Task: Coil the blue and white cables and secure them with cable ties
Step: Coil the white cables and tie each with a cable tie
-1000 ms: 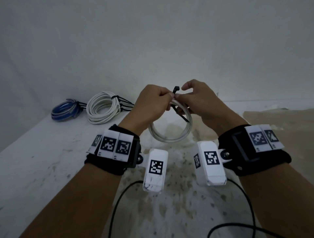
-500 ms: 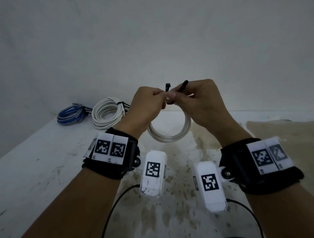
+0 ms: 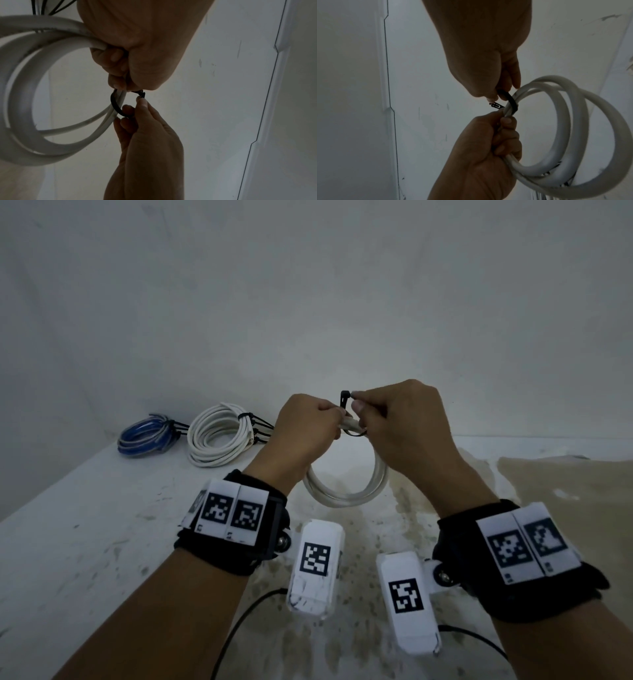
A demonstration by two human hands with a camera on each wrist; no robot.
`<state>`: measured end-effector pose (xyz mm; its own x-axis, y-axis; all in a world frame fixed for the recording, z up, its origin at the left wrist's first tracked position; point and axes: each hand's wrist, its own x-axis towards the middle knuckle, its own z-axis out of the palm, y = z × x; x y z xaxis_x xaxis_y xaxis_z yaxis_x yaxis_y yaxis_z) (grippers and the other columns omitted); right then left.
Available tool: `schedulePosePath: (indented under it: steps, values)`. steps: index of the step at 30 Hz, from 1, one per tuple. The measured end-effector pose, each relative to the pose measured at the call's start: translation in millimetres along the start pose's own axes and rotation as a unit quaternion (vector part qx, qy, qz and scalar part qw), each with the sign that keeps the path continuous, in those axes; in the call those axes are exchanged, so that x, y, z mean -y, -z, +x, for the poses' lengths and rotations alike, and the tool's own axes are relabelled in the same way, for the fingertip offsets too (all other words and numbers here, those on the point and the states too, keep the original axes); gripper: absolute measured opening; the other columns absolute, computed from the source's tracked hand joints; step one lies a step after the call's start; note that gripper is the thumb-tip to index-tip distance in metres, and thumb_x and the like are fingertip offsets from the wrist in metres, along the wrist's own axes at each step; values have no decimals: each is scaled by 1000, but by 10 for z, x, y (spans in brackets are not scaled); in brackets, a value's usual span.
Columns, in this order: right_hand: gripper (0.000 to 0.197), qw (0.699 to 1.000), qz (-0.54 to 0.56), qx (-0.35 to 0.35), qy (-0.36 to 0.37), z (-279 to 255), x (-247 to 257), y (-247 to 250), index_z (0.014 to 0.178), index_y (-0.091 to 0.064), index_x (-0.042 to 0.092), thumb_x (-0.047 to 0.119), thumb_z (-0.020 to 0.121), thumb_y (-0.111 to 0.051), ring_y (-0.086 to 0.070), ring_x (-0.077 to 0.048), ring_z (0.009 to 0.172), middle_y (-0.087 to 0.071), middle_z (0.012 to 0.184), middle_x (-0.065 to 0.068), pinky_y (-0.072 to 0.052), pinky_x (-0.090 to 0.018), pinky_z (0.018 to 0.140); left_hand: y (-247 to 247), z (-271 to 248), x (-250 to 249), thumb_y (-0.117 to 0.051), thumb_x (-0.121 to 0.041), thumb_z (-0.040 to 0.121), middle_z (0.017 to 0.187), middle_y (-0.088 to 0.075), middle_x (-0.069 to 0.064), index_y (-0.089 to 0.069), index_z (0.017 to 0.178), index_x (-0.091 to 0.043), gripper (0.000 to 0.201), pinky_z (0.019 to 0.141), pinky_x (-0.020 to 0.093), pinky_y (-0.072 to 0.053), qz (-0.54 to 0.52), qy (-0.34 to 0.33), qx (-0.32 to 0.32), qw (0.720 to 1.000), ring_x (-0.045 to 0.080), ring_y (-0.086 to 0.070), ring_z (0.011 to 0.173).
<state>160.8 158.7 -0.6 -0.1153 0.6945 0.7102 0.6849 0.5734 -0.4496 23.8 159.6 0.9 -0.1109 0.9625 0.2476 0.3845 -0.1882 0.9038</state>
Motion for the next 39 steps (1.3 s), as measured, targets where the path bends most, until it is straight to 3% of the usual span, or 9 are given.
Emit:
schedulePosePath:
  steps: [7,11,15,18,20,24,28,34,39]
  values:
    - [20,1000,-27,12,-3,-2,28,20,96,-79,13,14,90,-60,-60,-20,60,-73,72,-7,-45,-28,58,-3,-9,8,-54,-10,90,53,-57,-3,-73,77,-15,23,44,20,-29,19,-5,6,1000,1,-40,33]
    - [19,999,-27,-11,-14,0,37,28,96,-80,12,13,87,-63,-68,-22,72,-77,82,-5,-53,-31,68,-18,-27,10,-55,-14,92,55,-58,-1,-72,75,-16,25,45,20,-30,42,-22,11,999,2,-39,33]
    - [18,999,-28,-16,-33,1,45,19,96,-79,13,14,85,-66,-68,-18,76,-77,87,-4,-51,-26,70,-20,-26,22,-54,-16,93,56,-60,-4,-70,69,-21,30,50,21,-34,87,-47,12,995,1,-44,38]
    - [18,997,-37,10,-66,14,37,37,97,-78,16,18,84,-67,-60,-13,70,-70,75,2,-46,-23,70,-32,-35,21,-53,-16,93,49,-57,-10,-65,60,-26,37,52,22,-36,121,-64,22,990,4,-46,41]
    - [20,995,-38,24,-88,20,25,52,102,-75,17,22,84,-68,-63,-14,77,-67,72,5,-48,-25,78,-46,-44,19,-52,-15,94,41,-54,-14,-59,54,-29,43,50,21,-35,148,-75,25,986,2,-47,39]
    - [40,992,8,54,-110,19,-7,84,122,-61,19,20,83,-69,-64,-13,84,-69,75,3,-43,-22,77,-53,-34,20,-52,-18,94,48,-54,-14,-72,72,-20,30,54,23,-36,200,-96,30,975,3,-51,48]
    - [17,990,23,81,-110,41,-19,117,100,-73,22,19,84,-67,-65,-9,72,-71,71,5,-40,-9,63,-59,-42,-4,-51,-21,96,58,-55,-16,-76,89,-18,27,61,24,-42,236,-120,44,963,7,-55,60]
    - [8,993,45,-2,-113,45,-7,70,91,-74,19,23,86,-70,-64,-5,66,-68,64,8,-41,-9,66,-38,-70,-74,-51,-17,93,43,-54,-14,-65,60,-24,36,50,21,-34,183,-127,46,974,3,-46,41]
    - [14,992,34,-53,-110,36,24,78,80,-68,16,28,85,-73,-58,4,53,-58,55,16,-36,-4,54,-60,-89,-81,-53,-20,95,50,-57,-3,-71,69,-7,34,51,24,-34,133,-123,56,982,6,-39,39]
